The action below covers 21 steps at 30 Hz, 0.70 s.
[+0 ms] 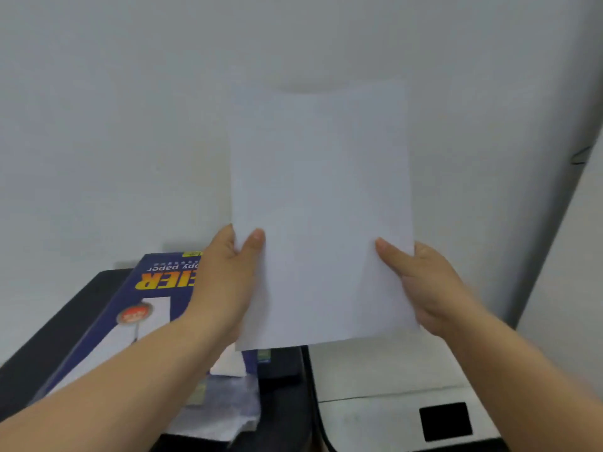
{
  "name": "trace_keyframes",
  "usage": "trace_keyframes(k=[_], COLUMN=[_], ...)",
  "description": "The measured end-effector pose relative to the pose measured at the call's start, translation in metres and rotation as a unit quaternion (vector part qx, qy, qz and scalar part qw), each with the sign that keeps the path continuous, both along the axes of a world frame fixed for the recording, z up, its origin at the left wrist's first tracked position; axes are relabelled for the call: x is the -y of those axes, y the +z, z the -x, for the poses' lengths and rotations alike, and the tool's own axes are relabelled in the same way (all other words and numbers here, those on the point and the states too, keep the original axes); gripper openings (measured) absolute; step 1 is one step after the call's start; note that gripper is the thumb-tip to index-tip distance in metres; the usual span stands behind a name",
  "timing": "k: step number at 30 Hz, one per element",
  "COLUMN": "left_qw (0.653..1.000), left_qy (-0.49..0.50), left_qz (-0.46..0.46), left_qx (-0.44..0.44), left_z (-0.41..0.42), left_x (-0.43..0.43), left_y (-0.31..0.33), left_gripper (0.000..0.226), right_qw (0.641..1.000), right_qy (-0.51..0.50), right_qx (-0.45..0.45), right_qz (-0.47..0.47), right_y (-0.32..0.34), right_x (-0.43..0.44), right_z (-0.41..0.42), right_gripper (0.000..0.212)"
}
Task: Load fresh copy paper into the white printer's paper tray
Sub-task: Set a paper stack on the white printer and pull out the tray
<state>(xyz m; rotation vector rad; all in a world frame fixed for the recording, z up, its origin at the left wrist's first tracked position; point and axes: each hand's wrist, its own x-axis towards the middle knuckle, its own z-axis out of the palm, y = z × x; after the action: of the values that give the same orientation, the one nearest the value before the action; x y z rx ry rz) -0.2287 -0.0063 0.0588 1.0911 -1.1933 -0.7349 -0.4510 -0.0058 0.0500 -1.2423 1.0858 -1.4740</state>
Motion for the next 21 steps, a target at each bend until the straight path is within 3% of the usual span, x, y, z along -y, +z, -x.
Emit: trace_keyframes(k=[10,14,17,21], left_qw=[0.964,0.948,0.938,0.926], left_qy=[-0.108,-0.1,-0.066,-0.031], left_qz=[-0.24,-0.298,-0.329,-0.34], left_qx=[0.028,0.049,0.091,0.159], left_z=[0.179,0.212,0.222,0.227], left_x=[0.052,0.064,0.075,0.094], left_y=[-0.092,-0.136,-0.167,-0.199], left_gripper=[0.019,0.023,0.025,0.011], right_qw=[0.974,0.951,0.928,0.909], right_qy=[-0.081,-0.069,-0.067,-0.073], right_qx=[-0.118,-0.204,-0.269,-0.322], right_qz=[-0.173,-0.221,-0.25,-0.253], right_y=[-0.074,-0.12,-0.15,-0.179], right_x=[0.028,0.05,0.065,0.079], right_z=[0.191,0.217,0.224,0.227], right_gripper=[0.012,0.003,0.016,0.024])
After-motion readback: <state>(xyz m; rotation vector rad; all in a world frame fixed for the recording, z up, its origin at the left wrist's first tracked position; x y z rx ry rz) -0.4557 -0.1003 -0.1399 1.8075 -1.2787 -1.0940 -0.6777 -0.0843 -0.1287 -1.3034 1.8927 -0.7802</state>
